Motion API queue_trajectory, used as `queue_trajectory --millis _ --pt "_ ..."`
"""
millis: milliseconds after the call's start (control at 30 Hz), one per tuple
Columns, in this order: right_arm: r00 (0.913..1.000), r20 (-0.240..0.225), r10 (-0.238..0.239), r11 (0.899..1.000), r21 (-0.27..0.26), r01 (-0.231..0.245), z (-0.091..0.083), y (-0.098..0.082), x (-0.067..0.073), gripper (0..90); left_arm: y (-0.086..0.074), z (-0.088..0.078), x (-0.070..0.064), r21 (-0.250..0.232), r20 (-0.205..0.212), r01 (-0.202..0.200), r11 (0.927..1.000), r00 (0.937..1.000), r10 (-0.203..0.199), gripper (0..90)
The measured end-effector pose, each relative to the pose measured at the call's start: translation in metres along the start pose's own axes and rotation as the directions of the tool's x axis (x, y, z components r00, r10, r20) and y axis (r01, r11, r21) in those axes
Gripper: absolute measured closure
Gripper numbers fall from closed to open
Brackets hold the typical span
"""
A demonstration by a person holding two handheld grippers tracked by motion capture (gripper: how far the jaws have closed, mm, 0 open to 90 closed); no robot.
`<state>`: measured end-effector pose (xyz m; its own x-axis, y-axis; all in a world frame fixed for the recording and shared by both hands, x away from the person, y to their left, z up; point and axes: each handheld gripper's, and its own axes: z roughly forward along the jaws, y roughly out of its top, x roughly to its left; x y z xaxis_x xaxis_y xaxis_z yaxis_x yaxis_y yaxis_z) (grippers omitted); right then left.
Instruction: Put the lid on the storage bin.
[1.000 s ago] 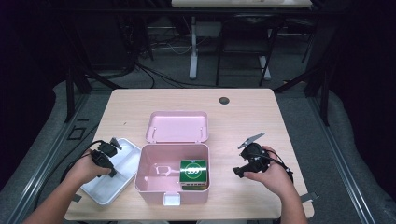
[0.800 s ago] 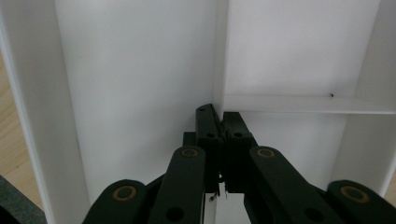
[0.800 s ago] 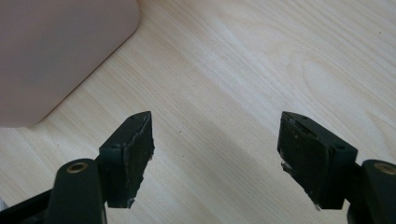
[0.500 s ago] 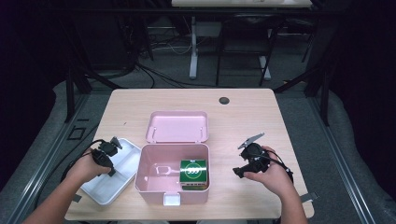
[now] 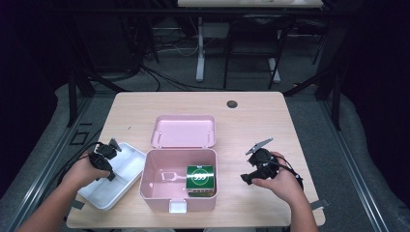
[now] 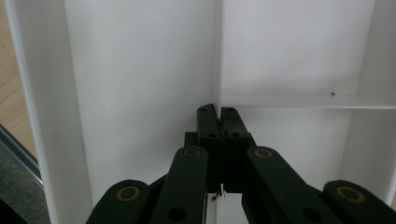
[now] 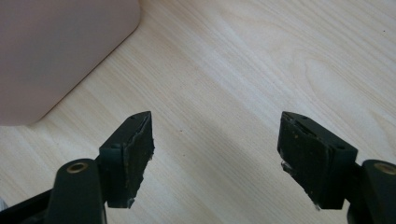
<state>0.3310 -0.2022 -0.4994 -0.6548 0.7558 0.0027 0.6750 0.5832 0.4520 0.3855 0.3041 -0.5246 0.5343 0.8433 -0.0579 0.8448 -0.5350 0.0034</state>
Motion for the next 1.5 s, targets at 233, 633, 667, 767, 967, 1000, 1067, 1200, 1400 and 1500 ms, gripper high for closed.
queue_trajectory --millis 233,633,667,767,967,1000,1067,1200,1400,1500 --pt "1.0000 0.000 0.005 1.000 -0.016 -0.005 0.001 -0.001 0.000 26.7 -0.005 -0.016 0.003 -0.014 0.000 -0.001 0.9999 1.0000 0.001 89.1" --pt "1.0000 0.000 0.005 1.000 -0.003 -0.005 0.000 -0.001 0.000 26.7 -0.013 -0.048 0.004 -0.040 -0.001 -0.002 0.9992 1.0000 0.002 89.2" --pt "1.0000 0.000 0.004 1.000 -0.002 -0.004 0.000 -0.001 0.000 26.7 -0.013 -0.051 0.004 -0.044 -0.002 -0.005 0.9990 1.0000 0.005 89.2" --pt "1.0000 0.002 0.006 1.000 -0.015 -0.006 0.001 -0.002 0.000 26.7 -0.014 -0.059 0.003 -0.050 -0.001 -0.010 0.9987 0.9999 0.010 89.2" --pt "0.9999 -0.006 0.012 1.000 -0.007 -0.012 0.001 -0.002 0.000 26.7 -0.014 -0.073 0.001 -0.057 -0.014 -0.026 0.9981 0.9996 0.025 89.2" --pt "0.9999 -0.004 0.012 1.000 -0.006 -0.012 0.000 -0.002 0.000 26.7 -0.014 -0.075 0.000 -0.051 -0.012 -0.027 0.9983 0.9996 0.027 89.2" --pt "0.9999 -0.005 0.013 1.000 -0.009 -0.013 0.000 -0.003 0.000 26.7 -0.014 -0.078 -0.002 -0.051 -0.008 -0.035 0.9981 0.9994 0.034 89.3" --pt "0.9999 0.000 0.011 1.000 -0.015 -0.011 0.001 -0.003 0.000 26.7 -0.014 -0.083 -0.004 -0.050 -0.009 -0.044 0.9978 0.9990 0.044 89.2" --pt "0.9999 -0.002 0.014 1.000 -0.015 -0.014 0.001 -0.003 0.000 26.7 -0.015 -0.093 -0.008 -0.048 -0.011 -0.060 0.9971 0.9982 0.060 89.2" --pt "1.0000 -0.003 0.007 1.000 0.000 -0.007 0.001 -0.002 0.000 26.7 -0.015 -0.097 -0.010 -0.045 -0.011 -0.066 0.9968 0.9978 0.066 89.2"
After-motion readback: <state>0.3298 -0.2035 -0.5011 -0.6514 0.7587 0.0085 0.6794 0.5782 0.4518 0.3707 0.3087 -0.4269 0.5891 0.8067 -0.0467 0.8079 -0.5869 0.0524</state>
